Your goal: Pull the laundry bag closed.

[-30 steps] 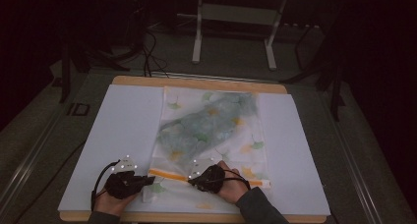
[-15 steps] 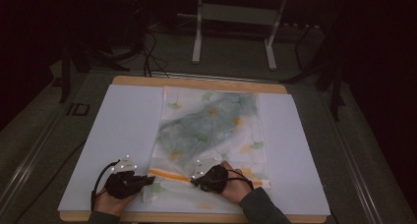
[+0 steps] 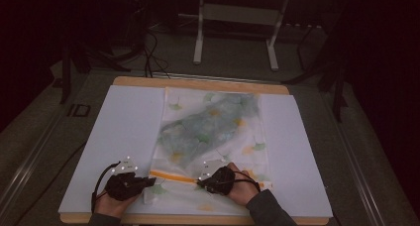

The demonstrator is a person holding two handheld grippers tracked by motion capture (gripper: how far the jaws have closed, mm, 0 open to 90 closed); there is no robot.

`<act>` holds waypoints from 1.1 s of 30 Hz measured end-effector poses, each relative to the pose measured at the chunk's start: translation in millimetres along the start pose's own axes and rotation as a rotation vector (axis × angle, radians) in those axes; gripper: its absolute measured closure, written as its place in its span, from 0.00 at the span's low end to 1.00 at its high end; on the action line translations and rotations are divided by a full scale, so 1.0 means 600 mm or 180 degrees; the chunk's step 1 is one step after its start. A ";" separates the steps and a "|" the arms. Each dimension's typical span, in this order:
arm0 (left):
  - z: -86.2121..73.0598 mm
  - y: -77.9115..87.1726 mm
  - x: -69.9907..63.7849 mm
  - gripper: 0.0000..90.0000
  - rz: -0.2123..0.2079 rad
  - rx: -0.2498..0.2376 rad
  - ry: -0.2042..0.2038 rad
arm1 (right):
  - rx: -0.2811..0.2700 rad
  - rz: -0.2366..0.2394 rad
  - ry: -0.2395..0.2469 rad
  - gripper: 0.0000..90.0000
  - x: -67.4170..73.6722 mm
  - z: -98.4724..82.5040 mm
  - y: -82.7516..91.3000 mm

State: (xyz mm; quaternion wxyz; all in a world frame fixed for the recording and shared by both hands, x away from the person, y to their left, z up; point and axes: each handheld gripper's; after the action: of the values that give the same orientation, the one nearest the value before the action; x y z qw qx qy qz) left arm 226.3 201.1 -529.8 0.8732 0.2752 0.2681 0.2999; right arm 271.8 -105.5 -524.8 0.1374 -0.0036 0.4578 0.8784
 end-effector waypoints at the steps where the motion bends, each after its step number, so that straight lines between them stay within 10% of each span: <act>1: 0.000 0.000 0.000 0.99 -0.0004 -0.0001 0.0003 | 0.0006 -0.0007 0.0000 0.94 -0.001 -0.001 0.001; 33: -0.001 0.001 0.003 0.98 0.0006 -0.0003 0.0008 | 0.0026 -0.0066 -0.0090 0.94 -0.013 -0.032 0.021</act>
State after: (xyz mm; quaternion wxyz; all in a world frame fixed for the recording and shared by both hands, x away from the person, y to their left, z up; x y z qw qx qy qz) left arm 226.7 202.9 -530.3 0.8727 0.2747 0.2688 0.3011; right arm 273.6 -129.9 -524.9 0.1531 0.0047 0.4592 0.8750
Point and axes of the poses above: each handheld gripper's, and its own axes: y roughly backward along the jaws, z roughly out of its top, x roughly to its left, and after that the axes turned 3 degrees about -z, right-handed
